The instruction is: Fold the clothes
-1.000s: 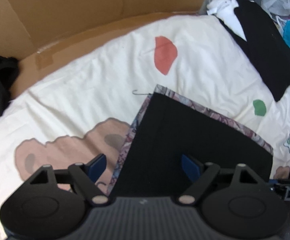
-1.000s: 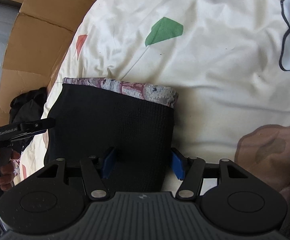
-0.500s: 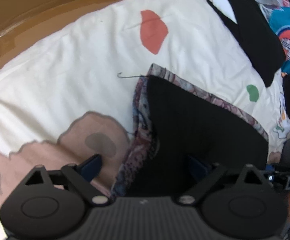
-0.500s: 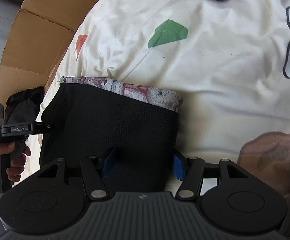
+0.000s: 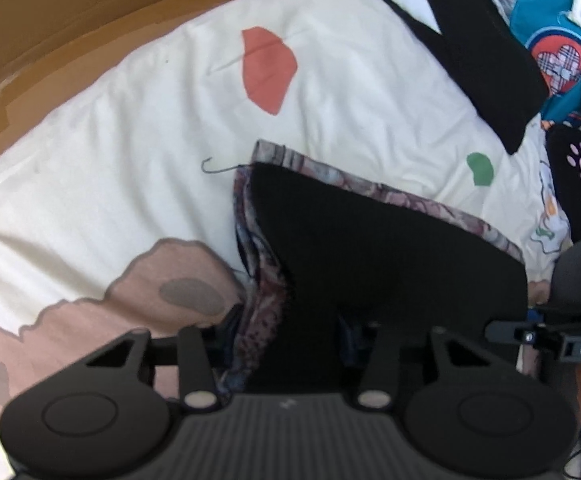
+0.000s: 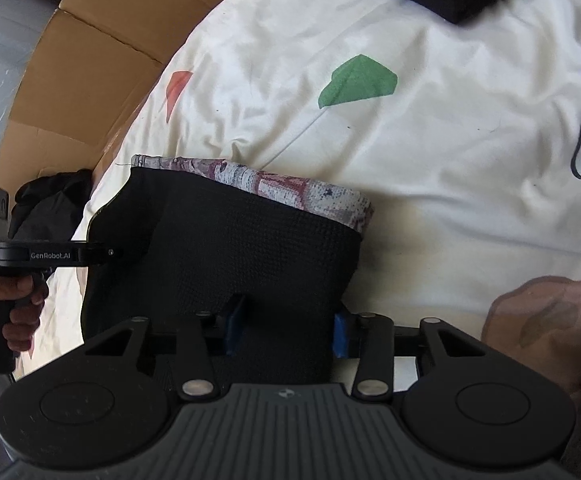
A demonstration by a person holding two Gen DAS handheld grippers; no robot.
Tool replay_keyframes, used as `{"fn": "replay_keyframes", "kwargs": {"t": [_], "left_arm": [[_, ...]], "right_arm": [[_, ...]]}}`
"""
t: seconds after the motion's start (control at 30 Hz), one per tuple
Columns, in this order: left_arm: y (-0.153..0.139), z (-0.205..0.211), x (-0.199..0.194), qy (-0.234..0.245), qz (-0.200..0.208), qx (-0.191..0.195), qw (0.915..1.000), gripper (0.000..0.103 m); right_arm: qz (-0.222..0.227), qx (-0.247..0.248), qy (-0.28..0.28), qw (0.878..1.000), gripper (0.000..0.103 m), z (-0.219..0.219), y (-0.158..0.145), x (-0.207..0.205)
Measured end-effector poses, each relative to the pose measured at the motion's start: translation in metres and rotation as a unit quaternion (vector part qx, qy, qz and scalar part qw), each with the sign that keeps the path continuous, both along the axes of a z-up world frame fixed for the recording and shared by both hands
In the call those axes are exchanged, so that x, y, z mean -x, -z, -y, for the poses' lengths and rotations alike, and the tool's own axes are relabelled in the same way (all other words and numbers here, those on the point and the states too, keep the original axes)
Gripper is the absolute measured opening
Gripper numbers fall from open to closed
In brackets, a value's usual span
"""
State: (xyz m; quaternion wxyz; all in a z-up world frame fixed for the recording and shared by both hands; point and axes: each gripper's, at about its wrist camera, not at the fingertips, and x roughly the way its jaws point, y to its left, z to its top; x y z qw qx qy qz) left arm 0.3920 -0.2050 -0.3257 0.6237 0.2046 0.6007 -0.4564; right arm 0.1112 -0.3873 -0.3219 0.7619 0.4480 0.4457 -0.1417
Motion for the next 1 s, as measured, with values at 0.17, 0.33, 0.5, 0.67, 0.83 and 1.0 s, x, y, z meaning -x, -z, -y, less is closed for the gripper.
{"fn": "replay_keyframes", "kwargs": {"t": [0.17, 0.33, 0.5, 0.67, 0.83, 1.0], "left_arm": [[0.010, 0.008, 0.003, -0.012, 0.007, -0.018, 0.9998, 0.066], [0.007, 0.007, 0.006, -0.011, 0.020, -0.013, 0.9997, 0.047], [-0.010, 0.016, 0.021, 0.006, 0.067, -0.037, 0.9971, 0.032], [-0.029, 0.014, 0.032, -0.012, 0.095, -0.041, 0.9946, 0.025], [-0.058, 0.000, 0.047, -0.034, 0.127, -0.030, 0.9909, 0.023], [-0.080, -0.023, 0.064, -0.088, 0.136, -0.004, 0.9867, 0.022]], "right_arm": [[-0.009, 0.003, 0.016, 1.000, 0.046, 0.007, 0.005, 0.001], [-0.003, 0.009, -0.002, 1.000, 0.021, 0.003, 0.007, -0.008], [0.007, 0.012, -0.009, 1.000, 0.018, 0.003, 0.005, -0.008], [0.029, 0.015, -0.014, 0.999, 0.017, 0.003, -0.003, -0.004], [0.061, 0.030, -0.040, 0.997, 0.015, 0.001, -0.019, -0.001], [0.084, 0.046, -0.064, 0.993, 0.015, -0.005, -0.036, 0.003]]}}
